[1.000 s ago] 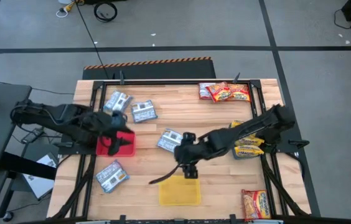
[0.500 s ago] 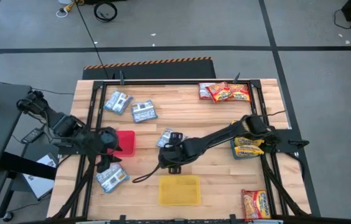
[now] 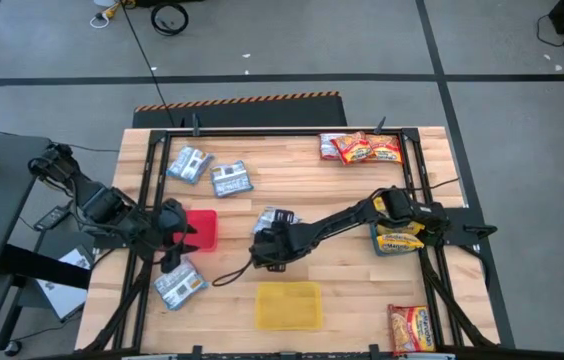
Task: Sort Maruchan noodles
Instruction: Put the light blue noodle pack into the yellow bin
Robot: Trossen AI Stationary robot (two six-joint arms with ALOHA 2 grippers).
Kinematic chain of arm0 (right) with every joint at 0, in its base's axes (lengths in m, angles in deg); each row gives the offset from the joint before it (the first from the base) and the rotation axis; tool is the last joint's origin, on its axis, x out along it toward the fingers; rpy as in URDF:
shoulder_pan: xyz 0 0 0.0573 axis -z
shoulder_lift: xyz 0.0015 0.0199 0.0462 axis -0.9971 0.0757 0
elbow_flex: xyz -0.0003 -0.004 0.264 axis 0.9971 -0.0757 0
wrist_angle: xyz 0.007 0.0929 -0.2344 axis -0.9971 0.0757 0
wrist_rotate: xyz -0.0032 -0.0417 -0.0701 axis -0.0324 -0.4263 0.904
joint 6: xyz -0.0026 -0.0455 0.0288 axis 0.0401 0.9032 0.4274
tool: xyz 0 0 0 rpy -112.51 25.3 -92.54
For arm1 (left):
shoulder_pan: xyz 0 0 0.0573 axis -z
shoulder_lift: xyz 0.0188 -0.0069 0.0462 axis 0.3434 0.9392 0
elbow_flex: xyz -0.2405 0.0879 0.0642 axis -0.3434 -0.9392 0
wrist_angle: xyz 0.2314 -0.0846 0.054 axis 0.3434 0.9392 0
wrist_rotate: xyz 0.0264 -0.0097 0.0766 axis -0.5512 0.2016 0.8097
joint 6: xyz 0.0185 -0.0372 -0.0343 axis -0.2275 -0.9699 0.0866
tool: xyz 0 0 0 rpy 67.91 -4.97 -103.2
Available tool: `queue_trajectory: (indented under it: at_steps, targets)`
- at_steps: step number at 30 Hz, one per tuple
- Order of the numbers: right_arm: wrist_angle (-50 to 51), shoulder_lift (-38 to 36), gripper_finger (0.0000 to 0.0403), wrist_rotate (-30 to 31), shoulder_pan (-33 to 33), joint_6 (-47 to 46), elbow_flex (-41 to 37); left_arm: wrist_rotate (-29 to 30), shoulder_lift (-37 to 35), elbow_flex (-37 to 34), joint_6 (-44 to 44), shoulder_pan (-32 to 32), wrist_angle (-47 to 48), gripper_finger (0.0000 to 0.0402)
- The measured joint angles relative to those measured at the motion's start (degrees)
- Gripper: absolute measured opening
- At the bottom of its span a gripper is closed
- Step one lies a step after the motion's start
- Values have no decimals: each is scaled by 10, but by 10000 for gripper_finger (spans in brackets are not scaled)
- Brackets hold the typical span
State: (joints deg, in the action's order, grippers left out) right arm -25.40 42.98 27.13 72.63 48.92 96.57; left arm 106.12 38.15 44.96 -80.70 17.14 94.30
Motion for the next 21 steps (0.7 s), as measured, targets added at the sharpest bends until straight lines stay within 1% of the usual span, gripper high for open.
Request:
queue_trajectory:
  at_steps: [3,6,8,9,11,16,21]
  targets:
    - [-1,-1,129,0,8,-5,0,41,0,0,0,0,-1,233]
    - [-1,-1,69,-3,20,-7,0,106,0,0,0,-1,-9,233]
    - [8,-12,29,-25,28,-7,2,142,0,0,1,-1,-21,233]
    - [13,-19,16,-44,33,-7,3,157,0,0,2,-1,-30,233]
    - [18,-41,9,-76,41,-9,3,182,0,0,2,-1,-43,233]
    - [25,-141,6,-145,55,-25,4,228,0,0,2,-1,-62,233]
    - [-6,-239,6,-260,61,-16,2,271,0,0,2,-1,-92,233]
